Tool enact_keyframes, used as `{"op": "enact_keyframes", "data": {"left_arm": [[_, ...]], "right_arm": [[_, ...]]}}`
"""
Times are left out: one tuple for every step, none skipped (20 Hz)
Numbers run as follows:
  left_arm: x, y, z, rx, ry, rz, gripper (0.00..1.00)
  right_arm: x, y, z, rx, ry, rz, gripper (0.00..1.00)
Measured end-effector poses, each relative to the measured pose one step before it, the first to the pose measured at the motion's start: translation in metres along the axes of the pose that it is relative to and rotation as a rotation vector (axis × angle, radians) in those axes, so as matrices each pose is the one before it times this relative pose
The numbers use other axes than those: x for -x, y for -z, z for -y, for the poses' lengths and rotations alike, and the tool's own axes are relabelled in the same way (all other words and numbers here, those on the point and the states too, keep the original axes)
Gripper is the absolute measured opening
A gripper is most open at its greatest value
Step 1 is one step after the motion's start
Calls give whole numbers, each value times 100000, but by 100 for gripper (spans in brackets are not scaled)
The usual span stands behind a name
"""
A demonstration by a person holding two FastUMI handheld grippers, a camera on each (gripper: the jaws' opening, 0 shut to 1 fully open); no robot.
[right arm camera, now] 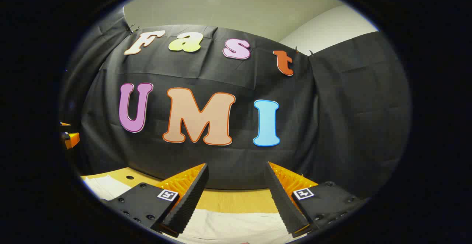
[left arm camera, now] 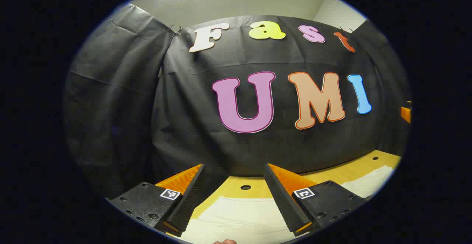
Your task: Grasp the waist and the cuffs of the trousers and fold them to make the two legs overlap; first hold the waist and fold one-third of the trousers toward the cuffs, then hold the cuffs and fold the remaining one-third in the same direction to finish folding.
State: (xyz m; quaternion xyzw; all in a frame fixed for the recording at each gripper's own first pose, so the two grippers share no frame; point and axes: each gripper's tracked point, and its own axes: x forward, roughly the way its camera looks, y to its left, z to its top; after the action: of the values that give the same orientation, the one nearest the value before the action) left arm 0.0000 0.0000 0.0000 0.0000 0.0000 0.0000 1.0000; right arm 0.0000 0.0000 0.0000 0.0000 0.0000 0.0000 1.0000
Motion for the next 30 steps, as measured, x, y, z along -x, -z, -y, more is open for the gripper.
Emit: {"op": "enact_keyframes", "data": {"left_arm": [[-64, -10, -1, 103, -70, -160, 95], [-28, -142, 99, 181, 50, -111, 95], [-42, -9, 139, 141, -94, 288, 95], [5, -128, 121, 47, 65, 267, 97], [-161, -182, 182, -47, 219, 246, 95], [-77, -139, 79, -227, 193, 232, 95], [-91, 60, 177, -273, 82, 103, 95], [-15, -80, 131, -139, 614, -161, 95], [-27, 72, 160, -54, 408, 14, 95], [-116, -132, 248, 37, 690, 116, 95], [-79, -49, 171, -7, 502, 56, 95], [-126, -93, 121, -117, 458, 22, 95], [50, 14, 131, -61, 295, 68, 95], [-50, -65, 121, 114, 136, 247, 95], [1, -68, 11, 109, -25, 200, 95], [32, -115, 69, 145, -139, 355, 95], [55, 17, 54, 142, -46, 160, 95], [56, -30, -48, 8, -151, 55, 95], [-134, -107, -108, 75, -76, 110, 95], [34, -64, 0, -18, -117, -12, 95], [141, 244, -116, -41, -149, -144, 95], [72, 27, -10, -131, 64, -251, 95], [19, 20, -171, -415, 8, -157, 95], [57, 101, -105, -825, 312, -187, 95], [163, 219, -18, -1022, 530, -370, 95], [127, 67, 32, -1100, 1114, -198, 95], [157, 166, 3, -1591, 1189, -171, 95], [223, 245, -170, -2497, 1001, -339, 95], [64, 263, -312, -3128, 702, -228, 95], [119, 286, -273, -3073, 834, -730, 96]], "right_arm": [[57, -123, 110, 214, 43, 213, 97], [52, 116, 123, 134, -111, -29, 97], [-5, 128, 82, 240, -91, -284, 97], [33, 280, 239, 209, 132, -495, 97], [21, 80, 158, -90, 310, -451, 97], [-19, 196, 187, -452, 93, -353, 97], [16, -49, 110, -341, 304, -147, 97], [-112, 35, 138, -57, 221, -191, 97], [-55, 1, 79, 54, 28, -290, 97], [-45, 124, 66, 20, 25, -42, 97], [-18, -44, 69, -19, 16, -158, 97], [-30, 85, 100, -111, 20, -108, 97], [-48, -75, 13, -79, 94, -110, 97], [50, -8, 76, -127, 94, 117, 97], [-49, -76, 1, 37, 115, 141, 97], [67, -45, 20, 25, -107, 166, 97], [-8, -108, -116, 177, -161, 200, 97], [85, 63, 95, 285, -91, 135, 97], [8, -106, -6, 244, -165, 126, 97], [9, -4, -46, 42, -106, 128, 97], [83, 2, -28, -38, -173, 63, 97], [51, 90, -3, -30, -124, 92, 97], [49, 7, -47, -12, -126, -4, 97], [-54, 10, -10, -68, -190, -59, 97], [-47, 80, -37, -72, -163, -175, 97], [86, 301, 7, -49, -160, -261, 97], [4, 112, -35, -119, -342, -294, 97], [43, 228, -60, -51, -298, -276, 97], [-7, 66, -65, -53, -411, -112, 97], [-106, 59, -72, 254, -357, 11, 97]]}}
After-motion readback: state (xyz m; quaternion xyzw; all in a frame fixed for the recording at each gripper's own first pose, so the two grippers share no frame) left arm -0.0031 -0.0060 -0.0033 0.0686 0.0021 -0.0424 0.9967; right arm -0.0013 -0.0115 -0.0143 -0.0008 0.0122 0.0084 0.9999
